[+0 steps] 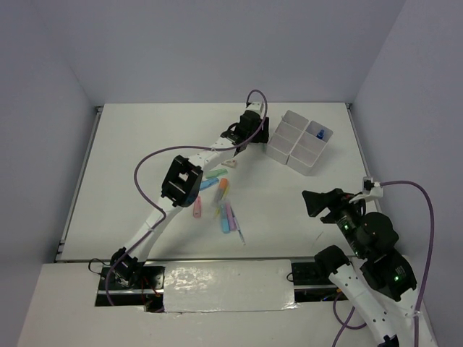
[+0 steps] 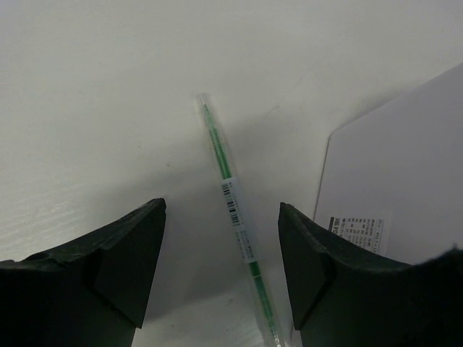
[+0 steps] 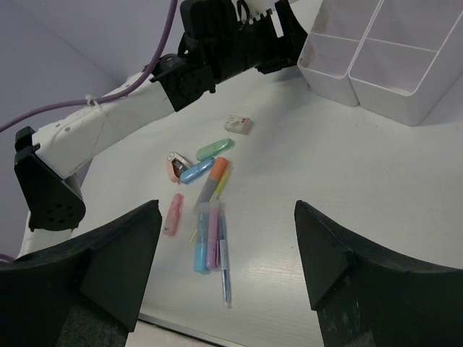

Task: Sort the stationery into containers
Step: Pick up the pen from the center of the board.

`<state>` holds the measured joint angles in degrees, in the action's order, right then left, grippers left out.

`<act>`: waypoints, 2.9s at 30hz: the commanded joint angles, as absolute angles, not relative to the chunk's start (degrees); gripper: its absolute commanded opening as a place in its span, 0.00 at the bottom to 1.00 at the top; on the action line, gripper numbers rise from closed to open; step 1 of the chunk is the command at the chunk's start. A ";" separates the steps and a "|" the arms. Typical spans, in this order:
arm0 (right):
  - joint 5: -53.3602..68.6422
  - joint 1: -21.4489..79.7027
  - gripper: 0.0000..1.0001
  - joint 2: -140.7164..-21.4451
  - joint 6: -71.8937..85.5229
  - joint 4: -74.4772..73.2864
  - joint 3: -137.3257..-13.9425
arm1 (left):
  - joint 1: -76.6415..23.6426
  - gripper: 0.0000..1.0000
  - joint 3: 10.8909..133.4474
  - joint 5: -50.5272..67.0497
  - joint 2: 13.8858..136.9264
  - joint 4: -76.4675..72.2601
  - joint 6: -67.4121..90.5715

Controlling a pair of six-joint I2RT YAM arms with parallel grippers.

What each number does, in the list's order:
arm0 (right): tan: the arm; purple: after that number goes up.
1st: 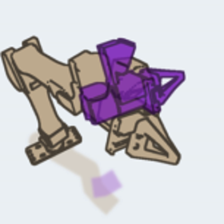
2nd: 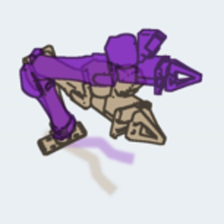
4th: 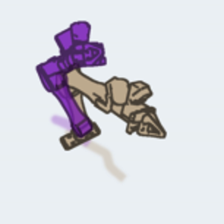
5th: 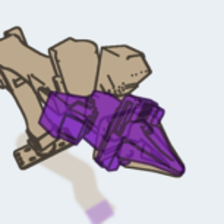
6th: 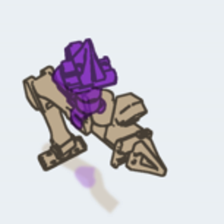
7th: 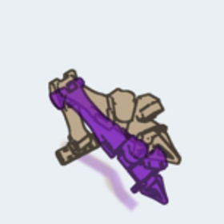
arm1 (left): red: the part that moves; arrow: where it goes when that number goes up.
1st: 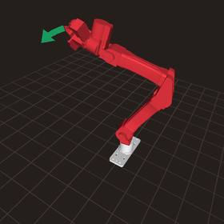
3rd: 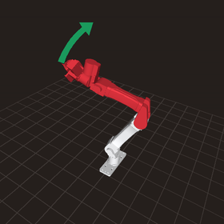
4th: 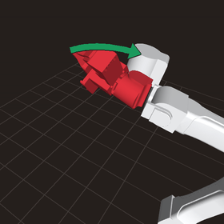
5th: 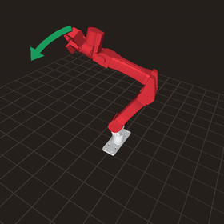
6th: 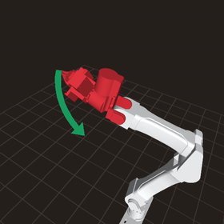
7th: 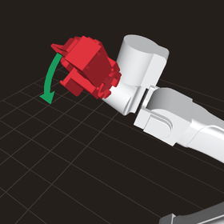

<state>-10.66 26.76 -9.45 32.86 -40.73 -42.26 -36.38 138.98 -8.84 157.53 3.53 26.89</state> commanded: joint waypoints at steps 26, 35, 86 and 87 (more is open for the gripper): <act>-9.23 26.81 0.81 -4.66 32.61 -43.42 -48.34 | -36.83 0.41 136.76 -13.80 153.90 17.58 25.94; -9.76 26.72 0.82 -4.22 32.34 -44.30 -49.92 | -37.27 0.34 132.90 -16.17 151.26 25.04 21.36; -1.95 26.89 0.80 -49.91 46.75 8.95 -28.47 | -52.20 0.00 68.73 -14.77 94.23 5.81 31.29; -1.50 27.07 0.80 -52.36 46.84 10.01 -28.74 | -53.25 0.00 67.95 -15.03 93.61 5.28 31.55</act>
<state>-4.73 26.76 -48.86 45.32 -0.38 -26.63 -51.00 69.14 -16.10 97.14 8.88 30.22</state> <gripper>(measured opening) 0.805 0.216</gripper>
